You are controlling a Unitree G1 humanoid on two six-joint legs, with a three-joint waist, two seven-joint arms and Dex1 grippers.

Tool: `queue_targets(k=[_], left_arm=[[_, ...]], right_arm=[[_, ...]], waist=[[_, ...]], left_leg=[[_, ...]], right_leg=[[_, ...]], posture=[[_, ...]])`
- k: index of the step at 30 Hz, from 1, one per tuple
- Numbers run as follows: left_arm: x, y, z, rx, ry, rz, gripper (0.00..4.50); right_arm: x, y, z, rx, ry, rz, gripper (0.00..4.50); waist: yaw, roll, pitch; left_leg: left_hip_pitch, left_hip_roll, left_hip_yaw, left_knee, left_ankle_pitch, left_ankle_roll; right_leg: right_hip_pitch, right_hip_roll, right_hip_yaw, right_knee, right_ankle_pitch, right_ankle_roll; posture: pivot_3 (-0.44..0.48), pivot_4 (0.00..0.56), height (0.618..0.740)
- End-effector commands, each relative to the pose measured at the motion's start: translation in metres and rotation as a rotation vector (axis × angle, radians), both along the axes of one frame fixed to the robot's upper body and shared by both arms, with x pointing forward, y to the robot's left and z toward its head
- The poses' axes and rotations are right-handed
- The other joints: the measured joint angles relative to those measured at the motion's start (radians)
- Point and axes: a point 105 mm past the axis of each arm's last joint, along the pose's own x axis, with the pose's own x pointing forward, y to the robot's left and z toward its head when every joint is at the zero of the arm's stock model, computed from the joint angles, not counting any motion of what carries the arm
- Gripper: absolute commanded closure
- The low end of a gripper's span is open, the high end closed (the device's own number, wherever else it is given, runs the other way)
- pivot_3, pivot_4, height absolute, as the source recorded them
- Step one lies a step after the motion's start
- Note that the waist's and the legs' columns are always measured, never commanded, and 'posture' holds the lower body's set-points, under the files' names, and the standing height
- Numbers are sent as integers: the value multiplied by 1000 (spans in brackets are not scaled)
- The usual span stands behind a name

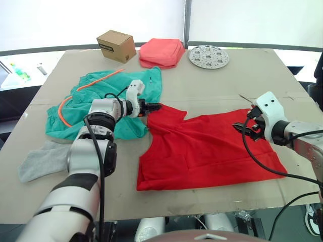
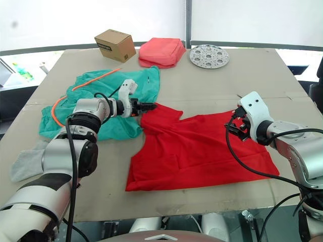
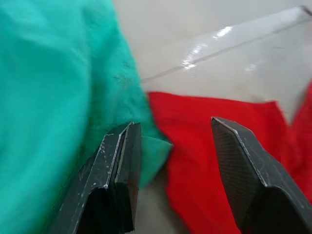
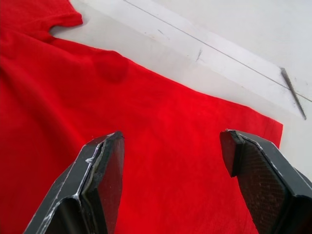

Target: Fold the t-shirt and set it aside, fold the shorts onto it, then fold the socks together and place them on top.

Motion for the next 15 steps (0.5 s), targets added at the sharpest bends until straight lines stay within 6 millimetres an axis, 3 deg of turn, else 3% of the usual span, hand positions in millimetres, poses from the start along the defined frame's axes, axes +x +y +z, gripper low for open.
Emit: queue_targets(k=[1,4,11,15], left_arm=[[-1,-12,6,-18,-18,-52,2005],[-1,-13,4,-15,-12,-52,2005],[0,-19,16,-116,-20,-53,2005],[7,-10,14,-37,-91,-18,2005]], right_arm=[[-1,1,13,-3,-58,2,1153],[-4,2,15,-5,-65,18,1153],[-25,26,26,49,-108,214,1153],[-32,36,30,92,-130,284,1153]], waist=[[-1,0,0],[-6,0,0],[-7,0,0],[-7,0,0]], left_leg=[[0,0,0,0,0,0],[0,0,0,0,0,0],[0,0,-1,0,0,0],[0,0,-1,0,0,0]], right_leg=[[0,0,0,0,0,0],[0,0,0,0,0,0],[0,0,0,0,0,0],[0,0,0,0,0,0]], posture=[[0,150,740],[0,150,740],[0,150,740],[0,150,740]])
